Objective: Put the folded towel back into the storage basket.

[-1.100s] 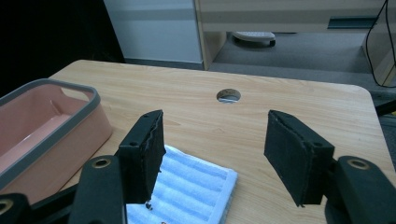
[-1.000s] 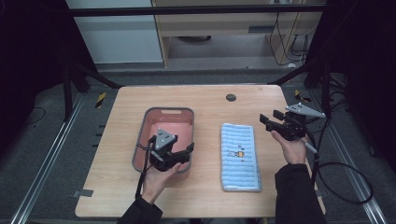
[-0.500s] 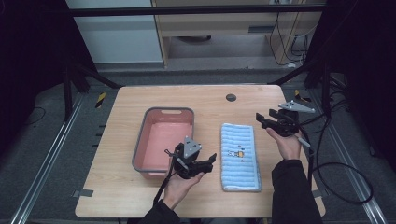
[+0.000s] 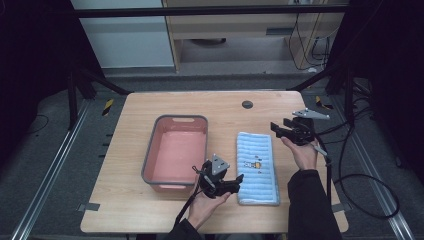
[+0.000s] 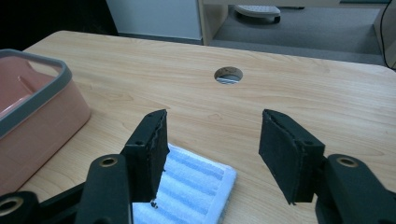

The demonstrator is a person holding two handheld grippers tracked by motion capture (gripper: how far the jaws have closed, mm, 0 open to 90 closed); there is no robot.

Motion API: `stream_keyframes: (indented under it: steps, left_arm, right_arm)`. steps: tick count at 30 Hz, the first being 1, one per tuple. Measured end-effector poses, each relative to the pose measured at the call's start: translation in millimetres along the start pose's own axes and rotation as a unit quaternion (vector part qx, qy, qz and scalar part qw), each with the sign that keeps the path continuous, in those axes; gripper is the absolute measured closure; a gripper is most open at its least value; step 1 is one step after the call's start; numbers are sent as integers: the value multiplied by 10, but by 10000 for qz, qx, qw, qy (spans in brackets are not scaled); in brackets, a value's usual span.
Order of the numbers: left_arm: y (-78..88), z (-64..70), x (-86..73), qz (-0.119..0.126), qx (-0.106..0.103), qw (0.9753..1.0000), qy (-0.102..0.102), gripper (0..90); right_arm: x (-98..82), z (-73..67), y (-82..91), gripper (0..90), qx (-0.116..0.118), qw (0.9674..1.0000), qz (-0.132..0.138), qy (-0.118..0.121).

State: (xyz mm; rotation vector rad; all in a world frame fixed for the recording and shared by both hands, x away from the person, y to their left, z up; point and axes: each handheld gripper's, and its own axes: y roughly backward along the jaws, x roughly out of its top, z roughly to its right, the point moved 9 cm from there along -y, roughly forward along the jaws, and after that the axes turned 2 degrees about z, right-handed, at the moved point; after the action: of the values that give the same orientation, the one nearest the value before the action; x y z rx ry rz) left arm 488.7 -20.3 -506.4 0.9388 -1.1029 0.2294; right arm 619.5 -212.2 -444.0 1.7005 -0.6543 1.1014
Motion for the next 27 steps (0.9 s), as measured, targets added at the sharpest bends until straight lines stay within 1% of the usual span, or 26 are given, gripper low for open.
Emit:
stream_keyframes:
  steps: [3,5,7,10,11,12,15,16,18,23,24,26,27]
  left_arm:
    - [-52,12,-75,-98,-12,10000,1,324]
    - [-67,2,-108,-105,10,9999,-3,326]
    - [-86,-2,-147,-127,5,9999,65,330]
    - [-118,4,-209,-181,52,9998,-15,335]
    - [-130,5,-226,-194,45,9998,-3,342]
    - [-143,7,-242,-215,22,9998,29,342]
    - [-175,9,-284,-264,-8,9996,70,347]
    - [-185,15,-298,-287,-2,9996,67,350]
    - [-206,33,-322,-322,-29,9994,78,351]
    - [-276,97,-382,-416,-66,9991,78,357]
    - [-287,106,-393,-435,-72,9990,54,359]
    - [-307,124,-412,-466,-56,9989,37,361]
    - [-316,131,-422,-488,-69,9988,23,364]
  right_arm:
    - [-43,19,-57,426,-29,9999,-114,26]
    - [-76,46,-106,428,-75,9998,-178,33]
    - [-111,61,-159,431,-63,9997,-220,57]
    - [-182,69,-249,431,-89,9993,-347,82]
    - [-222,58,-302,432,-65,9992,-388,98]
    - [-222,58,-302,432,-65,9992,-388,98]
    - [-296,47,-364,434,-32,9989,-456,61]
    - [-350,57,-394,433,-53,9986,-518,45]
    - [-373,70,-406,434,-66,9985,-544,43]
    - [-476,98,-464,435,-91,9978,-647,-50]
    - [-500,99,-479,436,-89,9976,-680,-60]
    - [-548,98,-511,436,-81,9971,-754,-30]
    - [-593,87,-542,437,-68,9964,-842,0]
